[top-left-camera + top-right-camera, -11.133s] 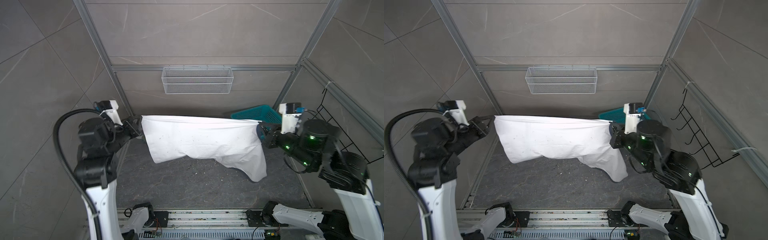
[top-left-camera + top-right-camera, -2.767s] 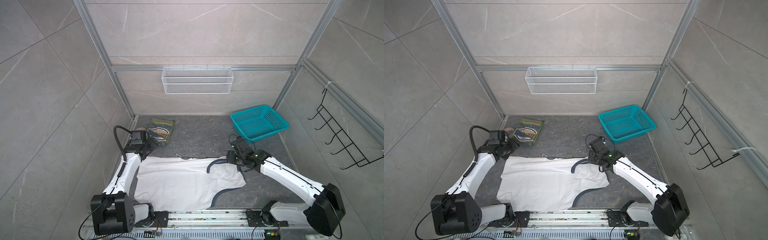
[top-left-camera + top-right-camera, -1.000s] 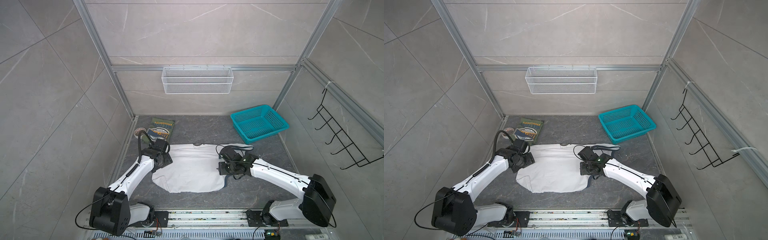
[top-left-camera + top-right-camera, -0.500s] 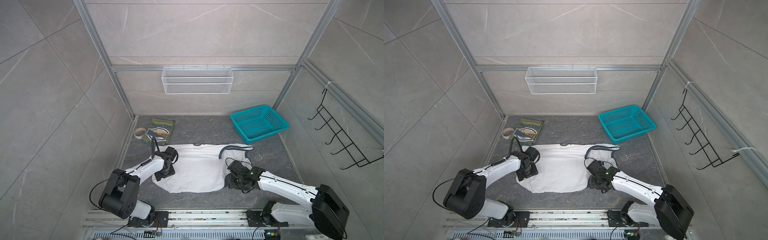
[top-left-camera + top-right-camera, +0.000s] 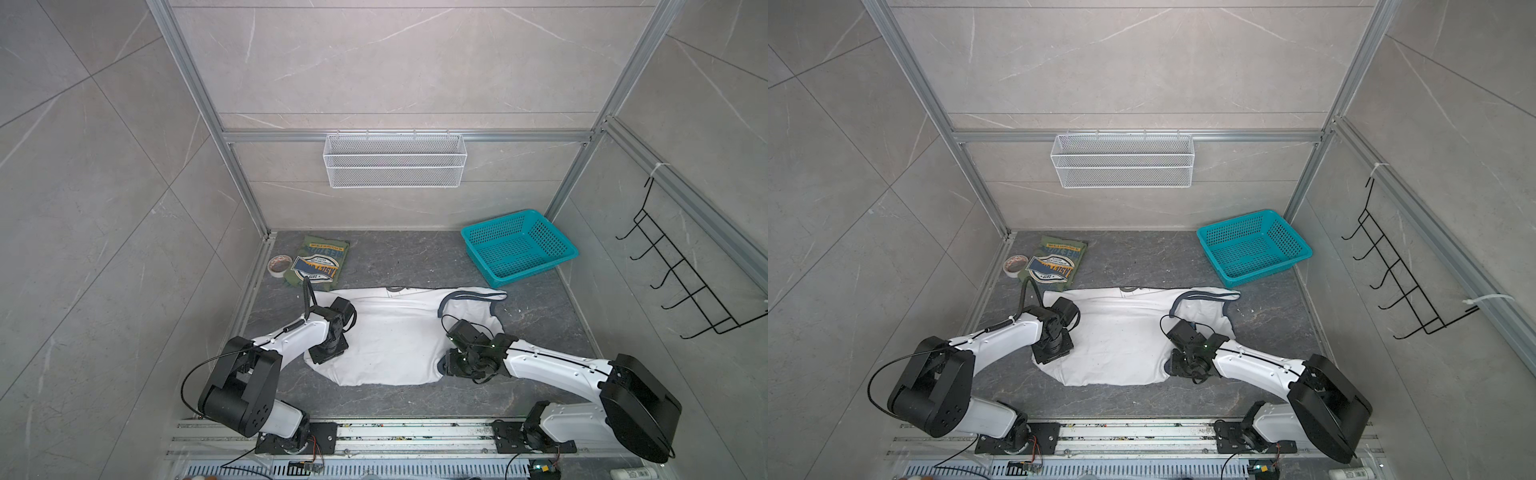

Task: Fold and stack the tank tops

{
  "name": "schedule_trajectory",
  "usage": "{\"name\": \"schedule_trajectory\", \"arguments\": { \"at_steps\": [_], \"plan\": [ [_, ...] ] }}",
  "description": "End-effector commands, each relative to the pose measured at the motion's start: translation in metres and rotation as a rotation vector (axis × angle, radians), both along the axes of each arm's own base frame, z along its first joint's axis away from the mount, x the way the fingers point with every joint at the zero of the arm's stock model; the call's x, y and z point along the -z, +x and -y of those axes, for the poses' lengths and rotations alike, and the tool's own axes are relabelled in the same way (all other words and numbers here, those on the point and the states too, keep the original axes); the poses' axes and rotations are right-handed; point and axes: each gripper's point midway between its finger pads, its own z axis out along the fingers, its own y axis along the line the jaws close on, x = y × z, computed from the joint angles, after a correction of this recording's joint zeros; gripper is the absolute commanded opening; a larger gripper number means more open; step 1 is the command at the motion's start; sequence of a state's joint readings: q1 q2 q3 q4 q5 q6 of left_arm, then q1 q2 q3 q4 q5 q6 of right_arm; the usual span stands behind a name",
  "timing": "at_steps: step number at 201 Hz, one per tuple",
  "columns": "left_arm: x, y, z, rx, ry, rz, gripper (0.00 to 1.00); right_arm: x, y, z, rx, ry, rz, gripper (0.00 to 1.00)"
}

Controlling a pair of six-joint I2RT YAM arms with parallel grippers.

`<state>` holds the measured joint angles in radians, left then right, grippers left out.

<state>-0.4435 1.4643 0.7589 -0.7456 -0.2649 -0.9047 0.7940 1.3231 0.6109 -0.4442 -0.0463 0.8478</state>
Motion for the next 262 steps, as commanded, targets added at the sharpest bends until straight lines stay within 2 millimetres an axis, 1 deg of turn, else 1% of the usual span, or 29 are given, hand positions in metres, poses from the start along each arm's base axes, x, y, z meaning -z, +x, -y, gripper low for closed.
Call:
{"name": "schedule_trajectory", "arguments": {
  "at_steps": [1,25,43,54,73,85,97,114,139,185,206,218,233,244,262],
  "plan": [
    [0.002,-0.001,-0.005,-0.007,0.030,0.004,0.29,-0.002,-0.004,0.002,0.013,-0.007,0.004,0.49],
    [0.002,-0.001,-0.005,-0.008,0.026,0.009,0.23,-0.017,-0.005,0.033,0.074,-0.127,0.071,0.47],
    [0.000,-0.001,-0.005,-0.010,0.024,0.019,0.18,-0.023,-0.009,0.036,0.061,-0.121,0.095,0.46],
    [-0.001,-0.001,-0.005,-0.008,0.022,0.026,0.15,-0.024,-0.012,0.030,0.045,-0.097,0.093,0.46],
    [-0.004,-0.002,-0.006,-0.010,0.022,0.036,0.11,-0.022,-0.016,0.012,0.017,-0.035,0.081,0.46],
    [-0.006,-0.003,-0.007,-0.012,0.021,0.041,0.08,-0.018,-0.017,0.001,0.005,0.003,0.073,0.46],
    [-0.009,-0.005,-0.008,-0.014,0.023,0.046,0.08,-0.013,-0.017,-0.005,0.013,0.015,0.056,0.46],
    [-0.012,-0.007,-0.010,-0.020,0.025,0.056,0.08,-0.006,-0.015,-0.009,0.020,0.017,0.046,0.46],
    [-0.016,-0.009,-0.011,-0.022,0.023,0.064,0.08,-0.004,-0.013,-0.018,0.013,0.038,0.043,0.46],
    [-0.019,-0.015,-0.016,-0.029,0.028,0.073,0.08,-0.002,-0.014,-0.022,-0.007,0.035,0.041,0.45],
    [-0.021,-0.018,-0.017,-0.036,0.026,0.084,0.07,0.004,-0.017,-0.022,-0.007,0.021,0.024,0.44],
    [-0.023,-0.019,-0.019,-0.043,0.025,0.097,0.07,0.007,-0.017,-0.022,-0.006,0.014,0.018,0.40],
    [-0.027,-0.020,-0.022,-0.054,0.026,0.119,0.06,0.008,-0.017,-0.020,0.001,-0.004,0.019,0.29],
    [-0.032,-0.022,-0.025,-0.063,0.029,0.140,0.05,0.005,-0.017,-0.013,0.008,-0.042,0.033,0.19],
    [-0.041,-0.026,-0.033,-0.088,0.044,0.181,0.04,-0.001,-0.019,0.003,0.016,-0.125,0.052,0.08]
  ]
}}
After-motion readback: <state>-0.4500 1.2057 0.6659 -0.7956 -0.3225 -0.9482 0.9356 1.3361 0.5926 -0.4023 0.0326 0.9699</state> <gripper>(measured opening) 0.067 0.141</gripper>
